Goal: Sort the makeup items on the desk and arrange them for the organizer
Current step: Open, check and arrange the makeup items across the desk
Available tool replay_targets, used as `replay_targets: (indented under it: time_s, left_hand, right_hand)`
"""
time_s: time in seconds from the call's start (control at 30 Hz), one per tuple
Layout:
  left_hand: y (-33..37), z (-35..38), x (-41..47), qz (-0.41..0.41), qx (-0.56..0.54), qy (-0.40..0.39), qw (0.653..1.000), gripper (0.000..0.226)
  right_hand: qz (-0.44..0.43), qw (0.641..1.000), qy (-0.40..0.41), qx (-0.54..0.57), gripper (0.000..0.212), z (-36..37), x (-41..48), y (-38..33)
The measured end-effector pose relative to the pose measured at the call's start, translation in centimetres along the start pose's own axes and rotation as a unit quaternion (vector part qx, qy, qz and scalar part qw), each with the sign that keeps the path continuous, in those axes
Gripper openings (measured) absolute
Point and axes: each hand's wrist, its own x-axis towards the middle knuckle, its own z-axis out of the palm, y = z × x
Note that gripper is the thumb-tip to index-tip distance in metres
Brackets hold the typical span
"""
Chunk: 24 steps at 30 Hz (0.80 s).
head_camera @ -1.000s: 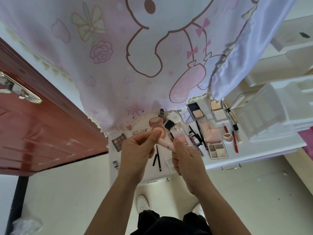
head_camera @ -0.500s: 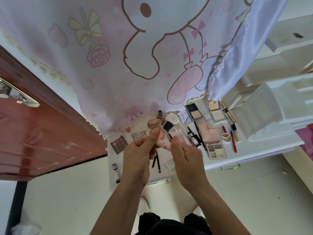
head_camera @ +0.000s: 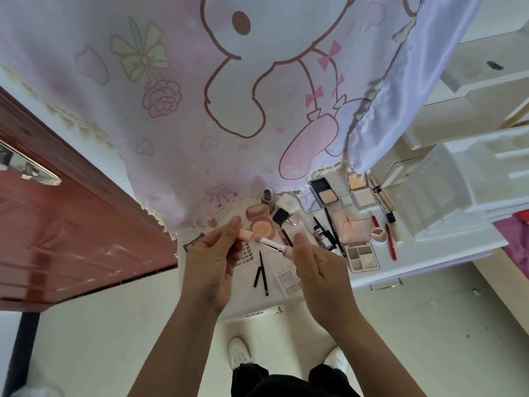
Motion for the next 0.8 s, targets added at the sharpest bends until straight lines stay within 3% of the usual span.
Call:
replay_targets:
  time_s: [0.37,0.6,0.8]
  left_hand:
    - [-1.0,0.5,-0.5,0.008,-0.01,-0.03,0.999,0.019]
    - [-1.5,0.4,-0.5,0.034,0.02,-0.044,0.998,0.035]
    - [-1.6,0.4,-0.3,0.045,0.018,-0.05,0.998,0.026]
  right_hand:
    - [-0.007,1.0,0.002,-0.02,0.054,0.9,0.2,1.3]
    - [-0.045,0.996,-0.006,-0.082,0.058,1.2,0.3,1.9]
    - [0.007,0.999,-0.028,-0.028,0.05,0.7,0.2,1.2]
